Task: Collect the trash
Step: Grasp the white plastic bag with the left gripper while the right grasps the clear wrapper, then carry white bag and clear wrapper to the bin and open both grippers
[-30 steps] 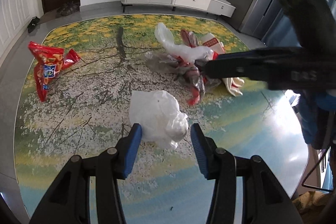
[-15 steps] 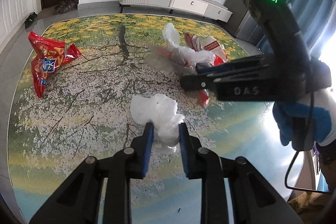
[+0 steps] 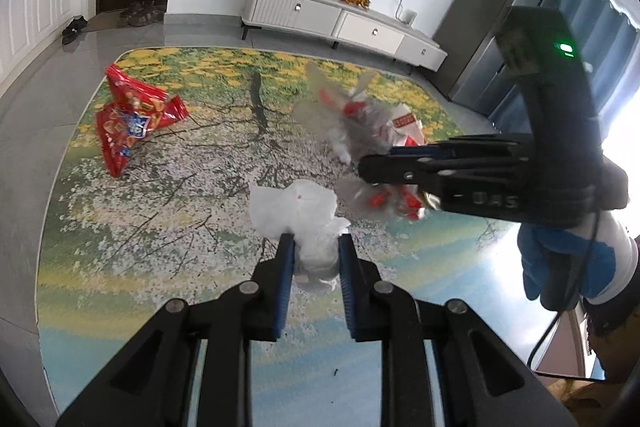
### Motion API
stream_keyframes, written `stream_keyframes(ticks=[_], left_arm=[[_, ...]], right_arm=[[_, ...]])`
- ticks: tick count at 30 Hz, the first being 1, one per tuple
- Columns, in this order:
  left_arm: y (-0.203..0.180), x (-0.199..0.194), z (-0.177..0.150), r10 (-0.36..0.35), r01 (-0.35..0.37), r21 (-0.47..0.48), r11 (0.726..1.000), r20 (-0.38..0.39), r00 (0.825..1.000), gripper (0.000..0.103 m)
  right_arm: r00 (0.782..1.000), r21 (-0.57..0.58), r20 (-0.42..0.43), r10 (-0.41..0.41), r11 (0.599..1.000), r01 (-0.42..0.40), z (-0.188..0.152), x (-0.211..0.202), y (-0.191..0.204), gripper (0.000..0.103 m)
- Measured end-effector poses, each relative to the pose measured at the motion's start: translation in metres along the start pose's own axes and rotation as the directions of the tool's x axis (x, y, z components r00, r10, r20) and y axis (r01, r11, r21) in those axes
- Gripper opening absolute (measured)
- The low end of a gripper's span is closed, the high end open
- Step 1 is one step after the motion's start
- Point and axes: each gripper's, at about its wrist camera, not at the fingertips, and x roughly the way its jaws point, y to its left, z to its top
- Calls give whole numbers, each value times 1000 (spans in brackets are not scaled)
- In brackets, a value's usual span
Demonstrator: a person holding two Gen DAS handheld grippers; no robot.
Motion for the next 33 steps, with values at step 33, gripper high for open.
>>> stream_keyframes(ticks=[33], left_arm=[[-123, -36, 28, -80, 67, 117, 991, 109, 991, 20]], right_arm=[[928, 244, 361, -95, 970, 5, -104, -195, -110, 18]])
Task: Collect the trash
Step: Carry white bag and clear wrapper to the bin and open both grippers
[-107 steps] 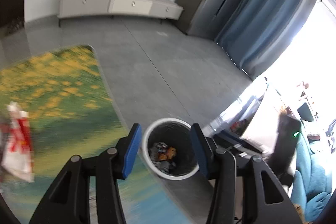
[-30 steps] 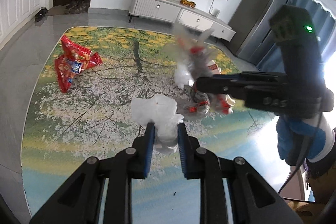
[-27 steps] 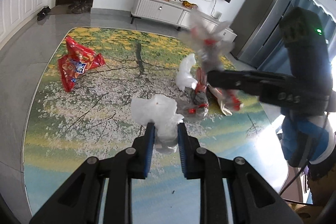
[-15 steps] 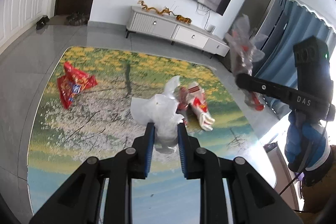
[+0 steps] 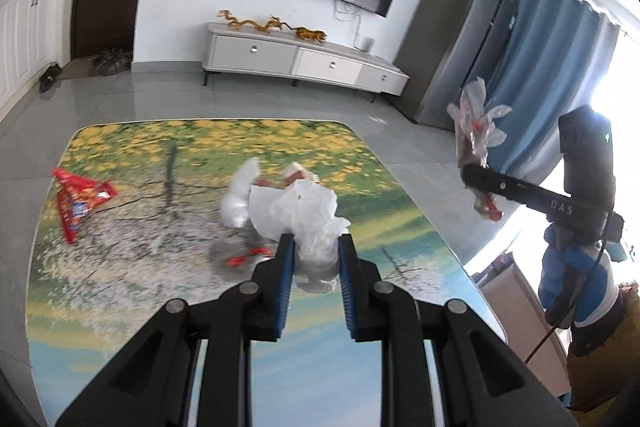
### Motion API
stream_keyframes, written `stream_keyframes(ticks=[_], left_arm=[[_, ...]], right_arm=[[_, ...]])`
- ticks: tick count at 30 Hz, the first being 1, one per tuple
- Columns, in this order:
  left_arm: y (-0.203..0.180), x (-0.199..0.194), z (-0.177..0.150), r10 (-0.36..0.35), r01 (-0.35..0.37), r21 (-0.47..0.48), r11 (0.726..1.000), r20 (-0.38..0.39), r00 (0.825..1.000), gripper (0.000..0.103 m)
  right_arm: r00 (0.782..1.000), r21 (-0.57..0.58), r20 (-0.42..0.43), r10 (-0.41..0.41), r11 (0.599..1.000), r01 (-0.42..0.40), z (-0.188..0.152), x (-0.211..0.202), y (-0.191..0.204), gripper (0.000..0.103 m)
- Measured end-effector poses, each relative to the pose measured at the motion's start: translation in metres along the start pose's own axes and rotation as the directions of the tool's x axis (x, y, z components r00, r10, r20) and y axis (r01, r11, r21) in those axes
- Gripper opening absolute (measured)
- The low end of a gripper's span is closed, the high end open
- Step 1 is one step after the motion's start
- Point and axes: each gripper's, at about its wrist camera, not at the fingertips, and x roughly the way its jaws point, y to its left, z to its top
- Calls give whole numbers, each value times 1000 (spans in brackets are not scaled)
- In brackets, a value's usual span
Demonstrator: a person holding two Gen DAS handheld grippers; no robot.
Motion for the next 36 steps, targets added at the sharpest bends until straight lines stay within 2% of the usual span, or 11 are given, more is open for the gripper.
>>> stream_keyframes(ticks=[9, 14, 17, 19, 23, 27, 28, 30, 32, 34, 36], left_arm=[[-70, 46, 12, -70, 78, 88, 993, -90, 993, 20], [-129, 91, 18, -120, 147, 162, 976, -163, 979, 20], [-167, 127, 19, -157, 200, 188, 962, -223, 962, 20], [-193, 155, 20, -186, 241, 186, 953, -272, 944, 20], [-238, 211, 17, -239, 317, 169, 933, -369, 898, 20], [-269, 259, 13, -248, 337, 151, 929, -419, 873, 21], [-275, 272, 13, -251, 337, 136, 932, -428, 868, 23], [-283, 292, 13, -240, 318, 119, 940, -431, 870, 23], [-289, 308, 11, -229, 305, 112, 946, -438, 870, 25], [-292, 321, 9, -239, 308, 86, 948, -450, 861, 35], [-293, 330, 8, -238, 301, 72, 951, -454, 859, 45]], right_arm=[[995, 144, 51, -88, 986, 80, -39, -45, -79, 18], [979, 213, 32, -201, 958, 190, -70, -63, -131, 19], [971, 281, 21, -239, 933, 224, -88, -72, -166, 19], [964, 319, 6, -266, 914, 251, -99, -75, -190, 19], [950, 388, -58, -306, 870, 304, -122, -72, -235, 20], [938, 419, -130, -320, 840, 345, -137, -56, -272, 20], [937, 425, -139, -320, 836, 348, -138, -53, -278, 20], [928, 441, -170, -330, 817, 371, -144, -45, -292, 20], [922, 450, -193, -336, 804, 388, -148, -40, -302, 27], [912, 451, -214, -350, 793, 410, -153, -38, -307, 41], [909, 451, -224, -353, 789, 417, -157, -39, -311, 43]])
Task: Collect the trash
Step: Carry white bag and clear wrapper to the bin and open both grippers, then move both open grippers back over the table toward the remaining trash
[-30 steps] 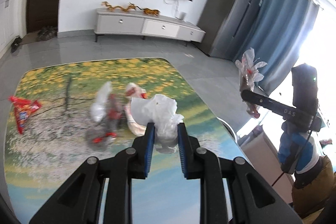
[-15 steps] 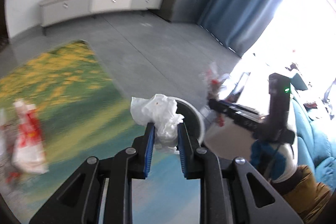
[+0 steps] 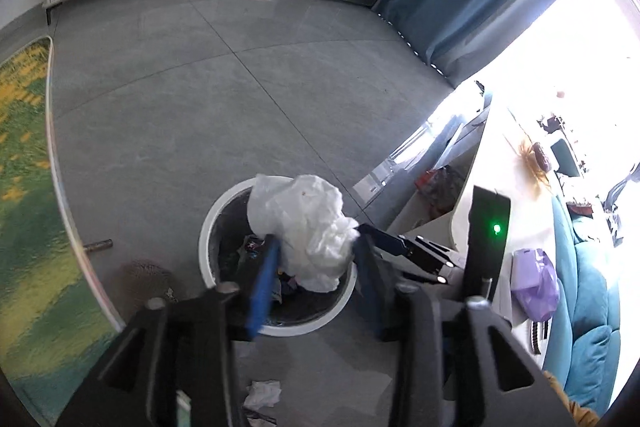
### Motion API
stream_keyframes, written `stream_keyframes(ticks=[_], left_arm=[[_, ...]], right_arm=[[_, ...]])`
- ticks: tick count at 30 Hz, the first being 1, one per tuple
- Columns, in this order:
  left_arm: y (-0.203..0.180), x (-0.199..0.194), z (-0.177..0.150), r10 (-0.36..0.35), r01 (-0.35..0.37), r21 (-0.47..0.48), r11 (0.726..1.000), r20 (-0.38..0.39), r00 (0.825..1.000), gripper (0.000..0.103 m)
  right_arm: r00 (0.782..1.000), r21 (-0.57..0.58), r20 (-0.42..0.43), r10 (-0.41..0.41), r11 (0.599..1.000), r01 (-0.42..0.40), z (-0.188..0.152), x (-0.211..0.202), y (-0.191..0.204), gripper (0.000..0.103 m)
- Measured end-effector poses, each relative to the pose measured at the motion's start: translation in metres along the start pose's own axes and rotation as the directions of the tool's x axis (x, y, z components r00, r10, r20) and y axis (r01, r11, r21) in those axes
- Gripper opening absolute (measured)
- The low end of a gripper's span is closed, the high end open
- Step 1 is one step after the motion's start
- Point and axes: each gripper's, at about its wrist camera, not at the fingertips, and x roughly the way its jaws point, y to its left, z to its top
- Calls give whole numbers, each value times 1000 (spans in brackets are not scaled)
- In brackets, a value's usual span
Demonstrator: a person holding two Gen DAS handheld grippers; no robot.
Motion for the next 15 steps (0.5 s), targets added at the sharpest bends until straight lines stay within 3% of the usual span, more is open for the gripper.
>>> stream_keyframes(ticks=[8, 15], left_arm=[[8, -8, -8, 1, -1, -17, 1000, 5, 1000, 47], [20, -67, -22, 78, -78, -6, 997, 93, 993, 47]], right_arm=[[1000, 27, 16, -9, 1000, 8, 1, -16, 2, 45], [993, 7, 118, 23, 1000, -24, 15, -65, 31, 47]])
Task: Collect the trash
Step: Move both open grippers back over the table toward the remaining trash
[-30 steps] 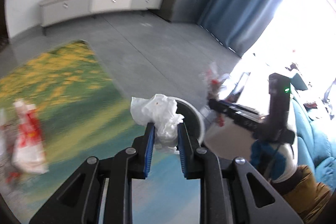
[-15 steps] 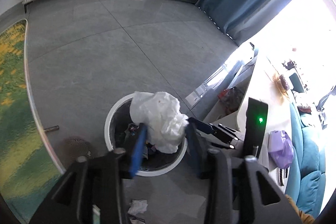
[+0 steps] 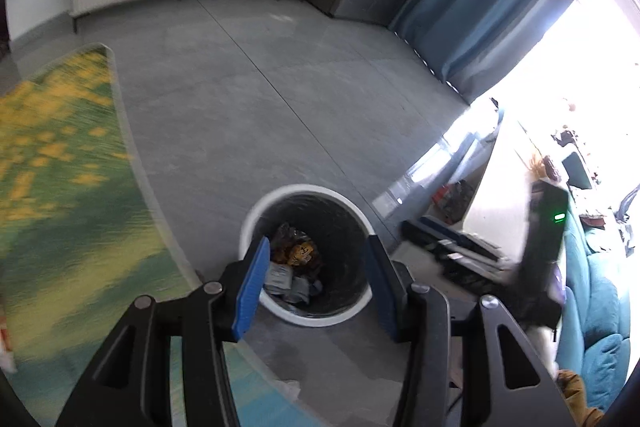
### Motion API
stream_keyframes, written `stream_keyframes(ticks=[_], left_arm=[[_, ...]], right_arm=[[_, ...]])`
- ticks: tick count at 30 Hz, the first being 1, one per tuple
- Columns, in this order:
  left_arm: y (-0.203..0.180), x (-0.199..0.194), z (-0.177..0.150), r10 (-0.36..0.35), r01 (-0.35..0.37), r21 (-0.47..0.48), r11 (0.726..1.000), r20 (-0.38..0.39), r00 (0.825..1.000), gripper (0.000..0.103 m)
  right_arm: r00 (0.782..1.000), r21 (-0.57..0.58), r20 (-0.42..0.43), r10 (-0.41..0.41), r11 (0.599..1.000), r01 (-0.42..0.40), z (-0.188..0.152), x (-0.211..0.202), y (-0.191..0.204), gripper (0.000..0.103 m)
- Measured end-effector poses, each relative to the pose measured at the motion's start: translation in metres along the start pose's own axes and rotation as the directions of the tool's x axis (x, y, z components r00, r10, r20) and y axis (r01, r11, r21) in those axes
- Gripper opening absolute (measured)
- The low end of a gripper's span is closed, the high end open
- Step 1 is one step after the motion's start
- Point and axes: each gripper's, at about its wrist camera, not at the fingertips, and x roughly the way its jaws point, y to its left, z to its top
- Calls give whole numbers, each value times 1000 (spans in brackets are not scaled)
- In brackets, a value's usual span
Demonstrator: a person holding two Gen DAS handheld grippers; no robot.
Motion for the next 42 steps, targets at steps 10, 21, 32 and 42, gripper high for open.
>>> stream_keyframes(ticks=[10, 21, 32, 42], left_arm=[[46, -134, -38, 222, -223, -21, 975, 230, 948, 47], [131, -269, -113, 533, -485, -223, 846, 387, 752, 54], [177, -327, -167, 653, -545, -359, 758, 410, 637, 59], [191, -336, -184, 667, -546, -383, 745, 405, 626, 59]], right_arm=[[985, -175, 130, 116, 980, -93, 10, -81, 104, 57], [975, -373, 101, 200, 916, -150, -16, -81, 238, 80], [983, -456, 41, 180, 879, -142, -48, -62, 308, 89], [985, -466, 10, 172, 873, -148, -59, -54, 331, 90]])
